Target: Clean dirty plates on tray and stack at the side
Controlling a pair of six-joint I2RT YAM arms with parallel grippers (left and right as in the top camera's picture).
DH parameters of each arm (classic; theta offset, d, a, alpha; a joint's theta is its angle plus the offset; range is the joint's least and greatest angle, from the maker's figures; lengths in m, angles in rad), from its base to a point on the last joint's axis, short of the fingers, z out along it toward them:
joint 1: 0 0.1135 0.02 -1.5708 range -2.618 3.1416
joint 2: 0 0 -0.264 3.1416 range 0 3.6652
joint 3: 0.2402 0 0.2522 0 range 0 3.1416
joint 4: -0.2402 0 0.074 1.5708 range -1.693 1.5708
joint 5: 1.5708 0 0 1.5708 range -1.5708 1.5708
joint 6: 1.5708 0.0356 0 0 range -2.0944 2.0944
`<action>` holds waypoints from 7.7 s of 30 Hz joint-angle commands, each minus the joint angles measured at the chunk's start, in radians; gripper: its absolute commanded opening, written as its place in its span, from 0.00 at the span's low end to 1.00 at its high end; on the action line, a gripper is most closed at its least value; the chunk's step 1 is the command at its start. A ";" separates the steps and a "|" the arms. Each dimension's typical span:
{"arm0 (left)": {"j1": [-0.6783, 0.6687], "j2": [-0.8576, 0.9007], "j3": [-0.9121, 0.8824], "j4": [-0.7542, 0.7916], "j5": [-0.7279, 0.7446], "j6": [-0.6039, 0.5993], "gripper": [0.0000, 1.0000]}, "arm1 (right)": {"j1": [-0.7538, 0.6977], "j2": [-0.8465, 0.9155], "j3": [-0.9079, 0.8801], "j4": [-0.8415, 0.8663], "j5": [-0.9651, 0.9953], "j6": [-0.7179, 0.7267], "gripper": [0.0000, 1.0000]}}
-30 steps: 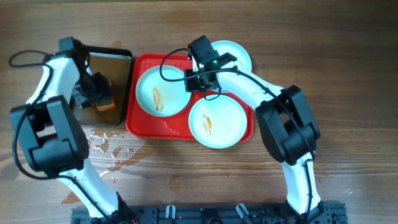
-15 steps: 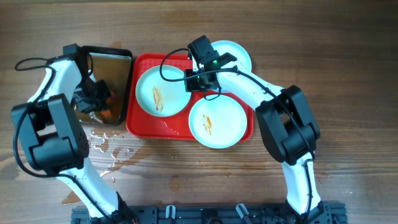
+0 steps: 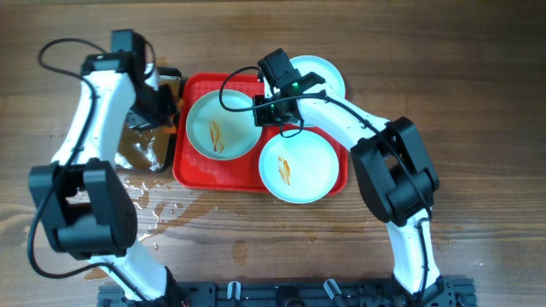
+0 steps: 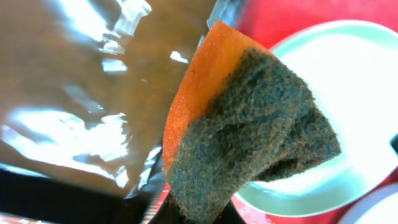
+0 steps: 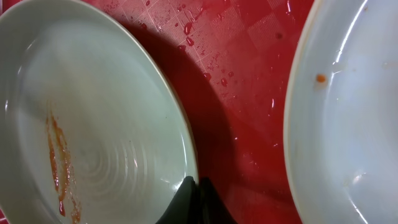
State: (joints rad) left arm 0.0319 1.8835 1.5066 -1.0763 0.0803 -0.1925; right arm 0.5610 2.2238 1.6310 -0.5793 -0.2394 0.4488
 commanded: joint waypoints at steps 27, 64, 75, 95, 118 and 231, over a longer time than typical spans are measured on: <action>-0.329 0.030 -0.413 0.414 -0.206 -0.657 0.04 | -0.006 0.027 -0.001 -0.003 -0.017 -0.004 0.04; -0.120 0.030 -0.413 0.524 0.133 -0.248 0.04 | -0.074 0.050 -0.004 -0.056 -0.235 -0.005 0.04; -0.191 0.030 -0.429 0.544 0.139 -0.241 0.04 | -0.068 0.051 -0.004 -0.053 -0.319 -0.020 0.13; -0.180 0.030 -0.384 0.575 -0.135 -0.265 0.04 | -0.032 0.085 -0.004 -0.036 -0.232 0.075 0.04; -0.185 0.030 -0.338 0.439 0.028 -0.417 0.04 | -0.032 0.085 -0.004 -0.032 -0.228 0.073 0.05; -0.071 -0.135 -0.198 0.213 0.166 -0.227 0.04 | 0.007 -0.071 -0.002 -0.132 0.068 0.157 0.46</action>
State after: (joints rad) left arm 0.0006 1.7653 1.3170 -0.8642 0.2520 -0.3943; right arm 0.5678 2.1563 1.6360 -0.7116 -0.1574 0.6006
